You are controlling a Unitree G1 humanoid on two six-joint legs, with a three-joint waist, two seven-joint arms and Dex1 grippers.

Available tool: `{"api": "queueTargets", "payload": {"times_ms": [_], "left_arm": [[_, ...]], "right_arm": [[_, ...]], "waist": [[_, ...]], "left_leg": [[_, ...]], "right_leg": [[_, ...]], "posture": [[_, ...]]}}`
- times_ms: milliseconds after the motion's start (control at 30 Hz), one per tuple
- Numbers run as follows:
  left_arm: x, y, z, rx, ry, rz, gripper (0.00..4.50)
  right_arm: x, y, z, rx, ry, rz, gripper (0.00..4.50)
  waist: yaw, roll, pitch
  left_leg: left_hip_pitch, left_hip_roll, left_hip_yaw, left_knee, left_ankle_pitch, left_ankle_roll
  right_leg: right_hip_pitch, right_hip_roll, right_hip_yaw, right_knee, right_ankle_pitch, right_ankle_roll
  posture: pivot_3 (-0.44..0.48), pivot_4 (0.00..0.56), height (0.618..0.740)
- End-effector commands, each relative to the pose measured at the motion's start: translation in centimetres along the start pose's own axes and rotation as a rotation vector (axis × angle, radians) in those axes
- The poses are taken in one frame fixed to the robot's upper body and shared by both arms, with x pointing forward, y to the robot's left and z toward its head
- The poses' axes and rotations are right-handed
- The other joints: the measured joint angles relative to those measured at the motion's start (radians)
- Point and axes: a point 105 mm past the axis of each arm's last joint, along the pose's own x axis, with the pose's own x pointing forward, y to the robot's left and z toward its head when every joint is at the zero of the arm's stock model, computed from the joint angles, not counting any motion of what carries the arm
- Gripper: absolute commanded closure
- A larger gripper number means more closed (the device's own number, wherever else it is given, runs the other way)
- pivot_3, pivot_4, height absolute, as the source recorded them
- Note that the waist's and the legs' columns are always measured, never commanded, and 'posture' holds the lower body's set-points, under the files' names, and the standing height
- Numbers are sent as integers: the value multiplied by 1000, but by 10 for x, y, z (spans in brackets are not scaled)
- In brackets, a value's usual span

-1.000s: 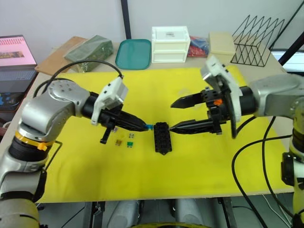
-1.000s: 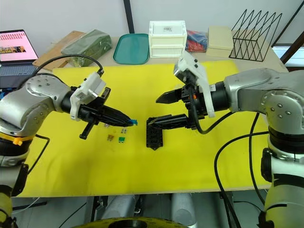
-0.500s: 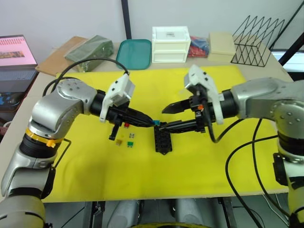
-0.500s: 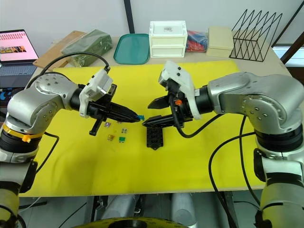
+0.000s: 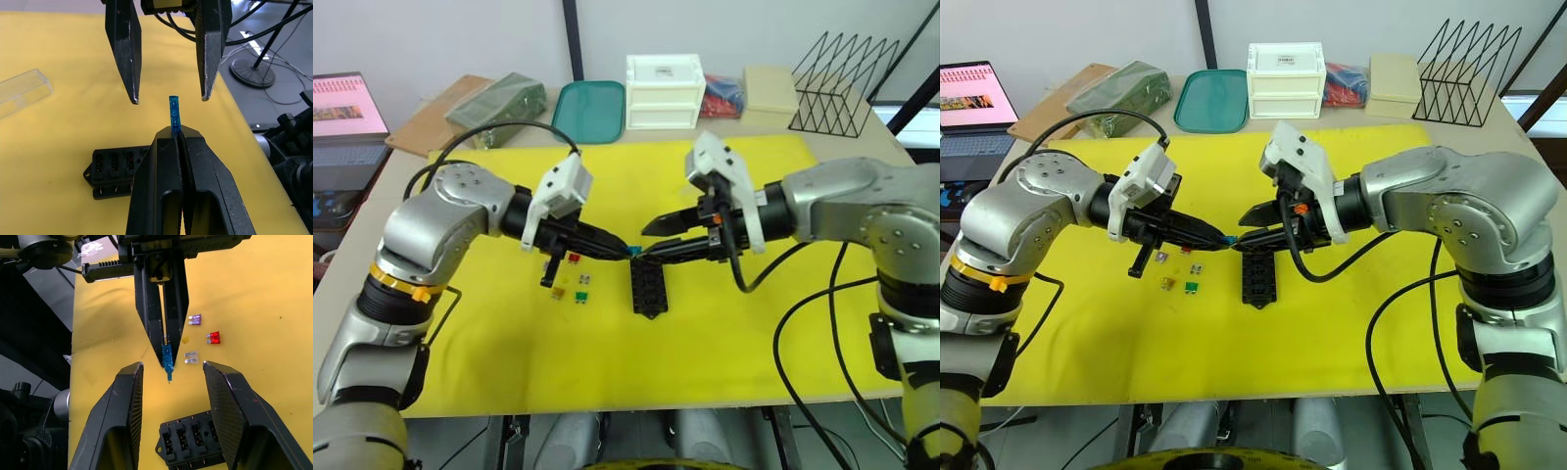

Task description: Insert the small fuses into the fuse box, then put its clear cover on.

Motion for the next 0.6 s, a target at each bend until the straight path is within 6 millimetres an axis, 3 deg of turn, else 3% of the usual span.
{"api": "queueTargets", "payload": {"times_ms": [33, 100, 200, 600], "left_arm": [[-2, 2, 10, 49, -7, 14, 4500], [-2, 2, 10, 49, -9, 15, 4500], [-3, 1, 10, 48, -7, 17, 4500], [-4, 1, 8, 41, -1, 20, 4500]], "right_arm": [[0, 2, 9, -44, -20, 1, 2509], [1, 2, 9, -46, -20, 2, 2509], [2, 3, 10, -48, -21, 8, 2975], [3, 2, 12, -41, -30, 14, 2975]], "waist": [[0, 0, 0], [0, 0, 0], [0, 0, 0], [0, 0, 0]], "left_leg": [[0, 0, 0, 0, 0, 0], [0, 0, 0, 0, 0, 0], [0, 0, 0, 0, 0, 0], [0, 0, 0, 0, 0, 0]], "right_leg": [[0, 0, 0, 0, 0, 0], [0, 0, 0, 0, 0, 0], [0, 0, 0, 0, 0, 0], [0, 0, 0, 0, 0, 0]], "posture": [[0, 150, 740], [0, 150, 740], [0, 150, 740], [0, 150, 740]]}}
